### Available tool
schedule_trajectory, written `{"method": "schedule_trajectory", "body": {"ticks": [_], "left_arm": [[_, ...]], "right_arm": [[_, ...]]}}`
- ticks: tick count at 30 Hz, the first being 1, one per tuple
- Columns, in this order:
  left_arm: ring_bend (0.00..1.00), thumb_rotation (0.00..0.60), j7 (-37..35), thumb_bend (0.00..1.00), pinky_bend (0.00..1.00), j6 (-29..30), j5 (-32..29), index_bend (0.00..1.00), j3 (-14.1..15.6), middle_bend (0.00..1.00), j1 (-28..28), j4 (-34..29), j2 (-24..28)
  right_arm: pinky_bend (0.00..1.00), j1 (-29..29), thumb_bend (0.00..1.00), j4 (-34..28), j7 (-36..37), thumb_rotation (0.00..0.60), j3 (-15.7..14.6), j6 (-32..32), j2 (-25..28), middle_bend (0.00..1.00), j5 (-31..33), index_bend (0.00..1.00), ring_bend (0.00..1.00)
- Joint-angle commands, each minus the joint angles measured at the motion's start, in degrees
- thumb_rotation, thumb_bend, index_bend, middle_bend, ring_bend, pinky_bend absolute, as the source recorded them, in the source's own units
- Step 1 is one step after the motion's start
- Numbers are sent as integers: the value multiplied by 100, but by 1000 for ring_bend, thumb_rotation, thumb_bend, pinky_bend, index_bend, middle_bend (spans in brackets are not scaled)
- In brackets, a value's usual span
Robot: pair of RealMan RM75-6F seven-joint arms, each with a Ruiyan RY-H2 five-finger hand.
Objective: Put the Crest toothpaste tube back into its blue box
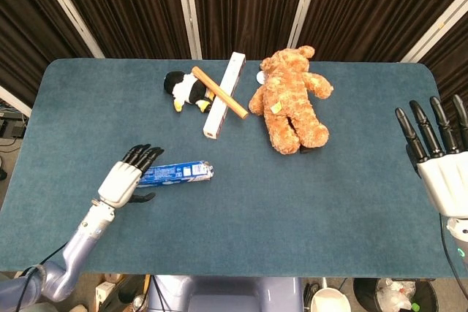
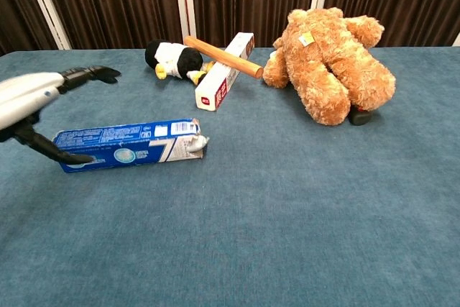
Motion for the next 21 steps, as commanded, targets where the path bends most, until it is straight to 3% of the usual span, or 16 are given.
{"method": "schedule_trajectory", "body": {"ticks": [1, 6, 10, 16, 21], "left_arm": [[62, 600, 459, 154, 72, 443, -153, 53, -106, 74, 375, -1179, 841], [38, 600, 703, 154, 71, 1034, -143, 53, -98, 66, 781, -1937, 1406], [36, 600, 874, 153, 60, 1587, 7, 50, 88, 51, 1231, -2252, 1787], [34, 600, 968, 153, 48, 2230, 278, 30, 331, 36, 1818, -1997, 1891], [0, 600, 1035, 153, 23, 2641, 465, 0, 361, 14, 2138, -1476, 1811]], "right_arm": [[63, -196, 406, -184, 132, 600, -215, -87, -35, 203, 138, 0, 100], [63, -531, 406, -697, 477, 600, -569, -367, -10, 138, 580, 0, 62], [63, -820, 405, -997, 1013, 600, -795, -391, -137, 92, 893, 0, 23], [63, -1223, 406, -854, 1395, 600, -1167, -374, -413, 56, 1031, 0, 0], [63, -1488, 406, -561, 1681, 600, -1354, -340, -698, 43, 1144, 0, 0]]}}
